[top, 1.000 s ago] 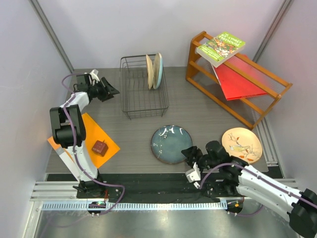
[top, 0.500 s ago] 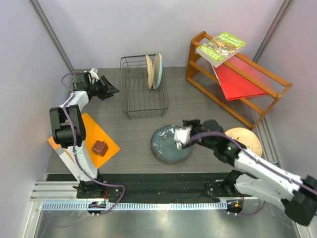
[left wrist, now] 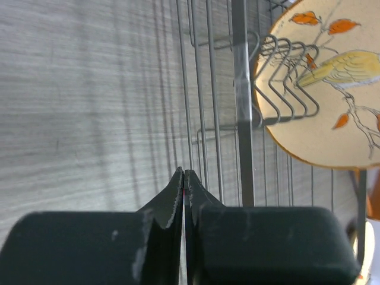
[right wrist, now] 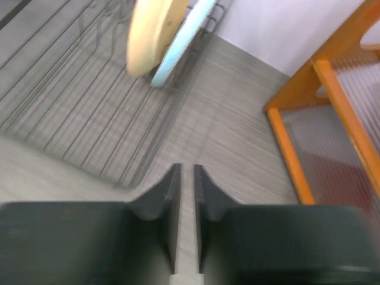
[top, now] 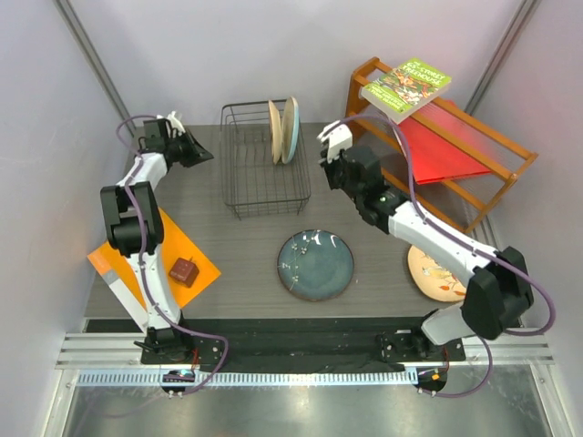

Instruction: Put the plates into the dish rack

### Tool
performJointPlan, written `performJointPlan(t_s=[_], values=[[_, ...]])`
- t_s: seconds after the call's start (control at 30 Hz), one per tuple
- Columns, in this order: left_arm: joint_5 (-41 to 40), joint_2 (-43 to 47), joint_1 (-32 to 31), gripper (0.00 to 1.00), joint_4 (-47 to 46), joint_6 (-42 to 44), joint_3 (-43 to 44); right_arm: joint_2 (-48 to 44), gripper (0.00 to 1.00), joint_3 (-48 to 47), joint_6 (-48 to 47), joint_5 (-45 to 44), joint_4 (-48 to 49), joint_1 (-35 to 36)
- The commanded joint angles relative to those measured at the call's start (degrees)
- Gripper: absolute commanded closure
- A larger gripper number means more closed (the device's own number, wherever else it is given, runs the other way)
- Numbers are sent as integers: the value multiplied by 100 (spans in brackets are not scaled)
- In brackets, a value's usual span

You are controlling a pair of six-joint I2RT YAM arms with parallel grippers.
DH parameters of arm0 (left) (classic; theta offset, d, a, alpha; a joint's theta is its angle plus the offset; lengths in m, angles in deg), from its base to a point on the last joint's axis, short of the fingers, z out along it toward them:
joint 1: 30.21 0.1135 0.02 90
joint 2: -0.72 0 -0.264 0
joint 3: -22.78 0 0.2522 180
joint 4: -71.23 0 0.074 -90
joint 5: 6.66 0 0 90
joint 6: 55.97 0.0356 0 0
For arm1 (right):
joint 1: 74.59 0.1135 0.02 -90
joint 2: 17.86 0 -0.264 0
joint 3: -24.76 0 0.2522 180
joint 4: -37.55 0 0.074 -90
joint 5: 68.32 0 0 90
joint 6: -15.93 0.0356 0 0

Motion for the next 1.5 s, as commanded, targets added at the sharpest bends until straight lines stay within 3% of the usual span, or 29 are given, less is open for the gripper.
performJointPlan(t_s=[0.0, 0.3, 0.73, 0.8, 0.87, 0.9, 0.93, 0.97, 1.0, 1.07, 1.17, 1.27, 1.33, 1.47], values=[[-395, -258, -315, 100, 287, 365, 635, 533, 90, -946, 1615, 110, -74, -541], [-827, -681, -1115, 100, 411, 611, 1233, 1518, 85, -2047, 2003, 357, -699, -815], [-1608, -1094, -1564, 99, 244, 918, 1769, 1422, 85, -1696, 2065, 445, -681, -894], [-1862, -867, -1511, 87, 410, 971, 1682, 1334, 80, -1608, 1960, 559, -734, -938], [-1951, -525, -1283, 65, 428, 649, 1200, 1089, 72, -1390, 1898, 882, -918, -999], [-2048, -53, -1169, 59, 463, 490, 998, 983, 59, -1258, 1889, 1111, -971, -1069], [-2275, 334, -942, 53, 359, 340, 718, 843, 55, -1117, 1863, 1400, -1137, -1113], [-2434, 721, -844, 47, 175, 69, -164, 615, 51, -855, 1888, 1682, -1243, -1157], [-2627, 1560, -791, 45, 26, -3, -582, 491, 46, -739, 1950, 1780, -1505, -1280], [-2761, 2216, -781, 39, -108, 22, -1513, 280, 41, -415, 2467, 2435, -1814, -1578], [-1981, 3245, -790, 27, -29, -301, -2280, 95, 39, 192, 3074, 3238, -2149, -2185], [-1209, 3730, -1000, 27, -64, -689, -3185, 16, 33, 851, 3355, 4135, -2158, -2493], [-872, 3818, -1290, 27, -195, -1013, -3766, 42, 23, 1202, 3505, 4662, -2097, -2581], [-660, 3994, -1704, 31, -713, -1664, -4636, -81, 22, 1538, 3515, 5024, -1921, -2590]])
